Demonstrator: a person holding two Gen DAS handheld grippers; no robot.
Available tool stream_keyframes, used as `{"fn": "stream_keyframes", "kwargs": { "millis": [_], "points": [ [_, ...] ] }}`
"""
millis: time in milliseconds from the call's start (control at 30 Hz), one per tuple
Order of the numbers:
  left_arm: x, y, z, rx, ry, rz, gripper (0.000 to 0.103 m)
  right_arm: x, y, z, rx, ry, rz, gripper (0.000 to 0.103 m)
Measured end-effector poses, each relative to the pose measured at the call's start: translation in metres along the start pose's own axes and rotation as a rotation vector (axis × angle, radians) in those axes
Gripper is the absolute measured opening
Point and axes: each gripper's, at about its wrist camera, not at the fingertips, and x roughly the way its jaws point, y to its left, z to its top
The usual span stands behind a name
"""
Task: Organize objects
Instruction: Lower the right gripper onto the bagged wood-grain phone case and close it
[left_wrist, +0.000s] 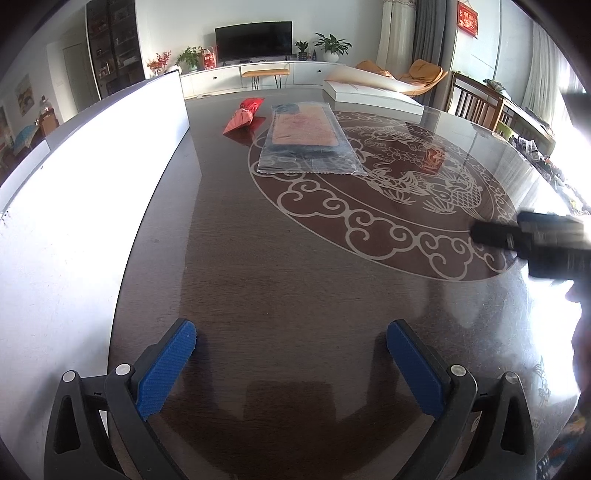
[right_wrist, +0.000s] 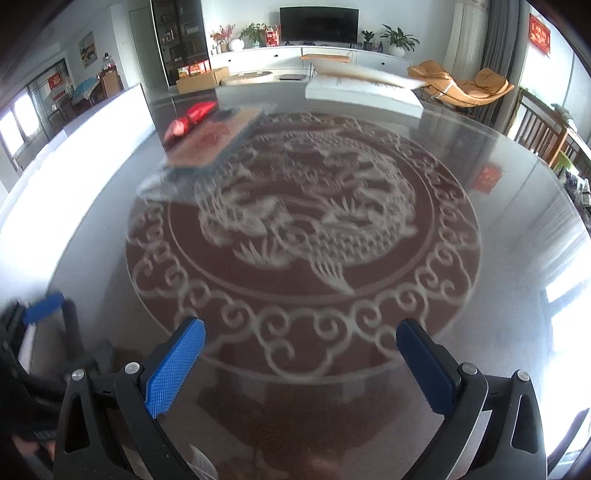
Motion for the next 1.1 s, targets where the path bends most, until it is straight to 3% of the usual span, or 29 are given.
{"fn": "stream_keyframes", "kwargs": {
  "millis": [67,167,333,500,600,667,767,1100],
  "points": [
    [0.0,0.0,0.0,0.0,0.0,0.0,0.103,0.004,0.017,0.044,0.017,0.001,0.082,0.103],
    [0.0,0.0,0.0,-0.002,-0.002,-0.004,0.103,0.038,0.042,0.103,0.067,0.082,0.174,0.103],
    [-0.003,0.005,0.0,-0.032,-0.021,-0.041,0.103,0.1,0.082,0.157,0.138,0.166,0.095,0.103],
    [-0.002,0.003,0.001,-0.025,-0.017,-0.032,0.103,0.138,0.105,0.179,0.147,0.218,0.02,0.103],
    [-0.002,0.002,0.001,-0.026,-0.017,-0.031,0.103,0.152,0.117,0.176,0.068,0.258,-0.074,0.103],
    [-0.003,0.003,0.001,-0.027,-0.018,-0.034,0.103,0.146,0.115,0.169,0.039,0.205,-0.06,0.102],
    [-0.003,0.003,0.002,-0.029,-0.019,-0.036,0.103,0.126,0.101,0.152,0.01,0.1,-0.049,0.077],
    [0.001,-0.002,0.003,-0.001,-0.002,0.0,0.103,0.049,0.007,0.032,0.014,-0.003,-0.058,0.076]
  ]
}}
